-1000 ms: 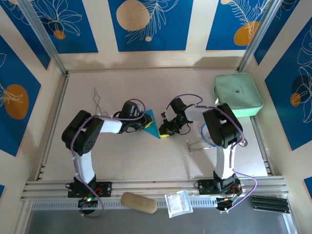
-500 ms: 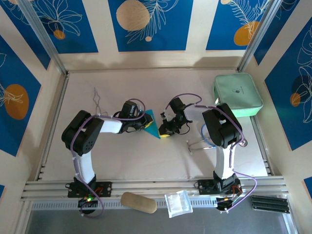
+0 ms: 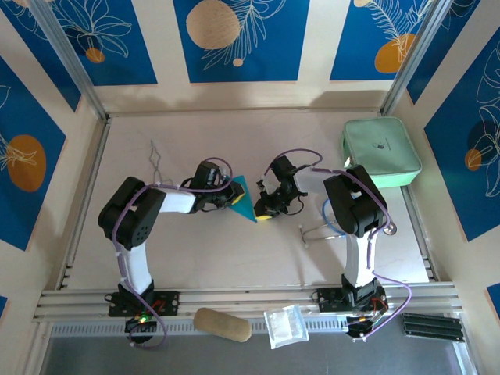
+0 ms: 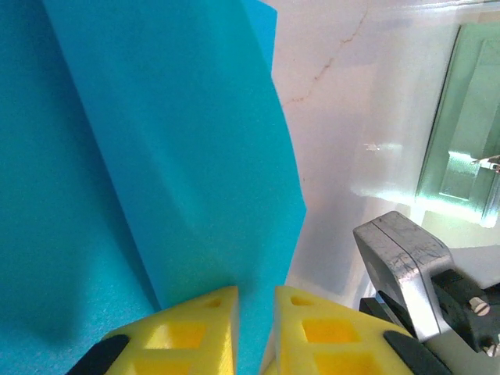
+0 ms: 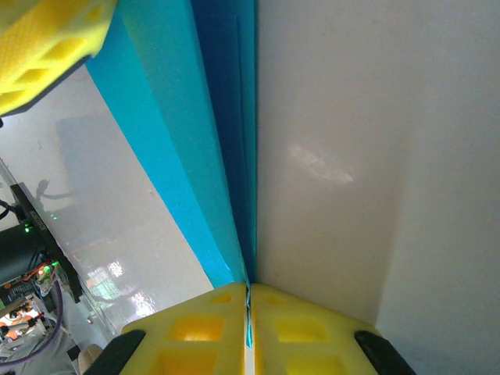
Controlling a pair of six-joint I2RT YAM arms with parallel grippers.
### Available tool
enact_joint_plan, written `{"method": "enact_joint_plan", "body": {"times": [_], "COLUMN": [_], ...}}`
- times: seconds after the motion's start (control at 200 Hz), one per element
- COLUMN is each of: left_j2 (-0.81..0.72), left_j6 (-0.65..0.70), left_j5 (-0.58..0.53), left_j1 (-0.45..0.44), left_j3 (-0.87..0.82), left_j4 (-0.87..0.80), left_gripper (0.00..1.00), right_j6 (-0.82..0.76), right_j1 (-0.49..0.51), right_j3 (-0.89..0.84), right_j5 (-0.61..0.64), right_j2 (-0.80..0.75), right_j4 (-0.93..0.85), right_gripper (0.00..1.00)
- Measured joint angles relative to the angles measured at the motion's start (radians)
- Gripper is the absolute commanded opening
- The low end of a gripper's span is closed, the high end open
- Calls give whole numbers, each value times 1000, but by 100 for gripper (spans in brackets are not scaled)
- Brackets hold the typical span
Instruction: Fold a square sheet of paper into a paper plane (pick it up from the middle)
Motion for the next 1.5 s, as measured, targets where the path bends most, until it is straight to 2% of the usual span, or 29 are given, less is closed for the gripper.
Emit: {"method": "enact_joint_plan", "body": {"times": [0.105,0.46,0.645,1.03,1.501], "left_j2": [0,11,14,14,24], "left_j6": [0,0,0,0,0], "left_j5": [0,0,0,0,0], "left_j1": [0,0,0,1,1], "left_j3": [9,17,21,24,27], "left_j4": [-8,-23,-26,-26,-40], "left_gripper": [19,19,19,19,19], "right_j6": [0,21,47,76,82], "right_j1": [2,3,-18,11,49], "right_j3": [3,0,-23,-13,42], "right_j5": [5,16,31,14,-7], "right_j2": [0,-27,-98,-130,-20], "right_j4": [-3,6,18,58,84], "right_gripper": [13,27,28,15,11]}}
